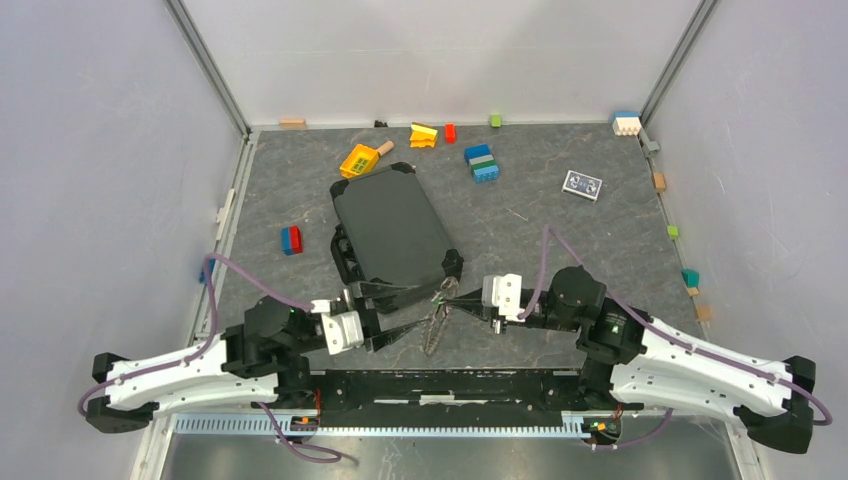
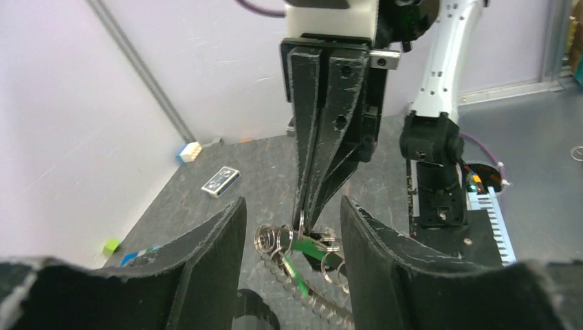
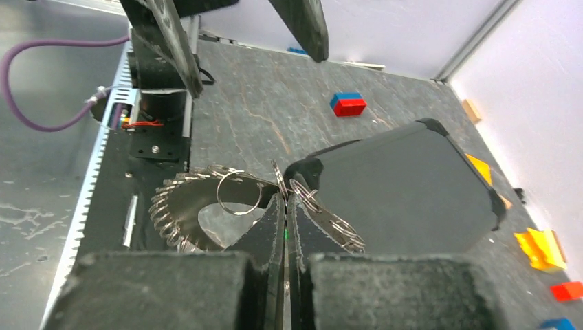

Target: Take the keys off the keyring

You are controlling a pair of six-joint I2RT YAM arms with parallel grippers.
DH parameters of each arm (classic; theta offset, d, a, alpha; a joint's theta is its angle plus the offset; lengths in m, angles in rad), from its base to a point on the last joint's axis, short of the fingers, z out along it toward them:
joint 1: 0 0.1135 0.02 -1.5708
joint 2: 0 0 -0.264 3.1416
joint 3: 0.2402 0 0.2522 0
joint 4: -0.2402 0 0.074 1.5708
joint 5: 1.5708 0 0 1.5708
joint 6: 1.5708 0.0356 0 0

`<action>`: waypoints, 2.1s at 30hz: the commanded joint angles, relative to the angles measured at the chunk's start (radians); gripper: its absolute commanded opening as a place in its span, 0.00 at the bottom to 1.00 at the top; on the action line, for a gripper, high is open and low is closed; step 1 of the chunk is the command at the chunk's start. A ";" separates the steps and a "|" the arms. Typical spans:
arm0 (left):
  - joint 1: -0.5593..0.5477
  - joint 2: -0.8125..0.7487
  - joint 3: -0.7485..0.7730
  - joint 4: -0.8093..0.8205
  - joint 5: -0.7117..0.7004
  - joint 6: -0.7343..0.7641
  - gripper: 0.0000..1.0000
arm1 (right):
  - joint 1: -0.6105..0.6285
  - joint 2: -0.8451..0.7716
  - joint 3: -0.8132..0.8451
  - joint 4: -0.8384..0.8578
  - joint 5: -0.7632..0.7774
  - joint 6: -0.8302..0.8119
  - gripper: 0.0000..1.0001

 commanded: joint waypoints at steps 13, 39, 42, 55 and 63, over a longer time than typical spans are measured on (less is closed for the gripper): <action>0.000 0.257 0.343 -0.432 -0.191 -0.075 0.56 | 0.003 0.171 0.487 -0.608 0.180 -0.144 0.00; -0.001 0.347 0.358 -0.390 -0.121 -0.083 0.42 | 0.003 0.176 0.454 -0.577 0.107 -0.156 0.00; -0.001 0.359 0.363 -0.389 -0.126 -0.080 0.37 | 0.003 0.174 0.450 -0.574 0.102 -0.156 0.00; -0.001 0.374 0.372 -0.384 -0.145 -0.072 0.26 | 0.003 0.171 0.438 -0.572 0.078 -0.166 0.00; -0.001 0.401 0.389 -0.405 -0.130 -0.062 0.18 | 0.003 0.174 0.442 -0.569 0.063 -0.167 0.00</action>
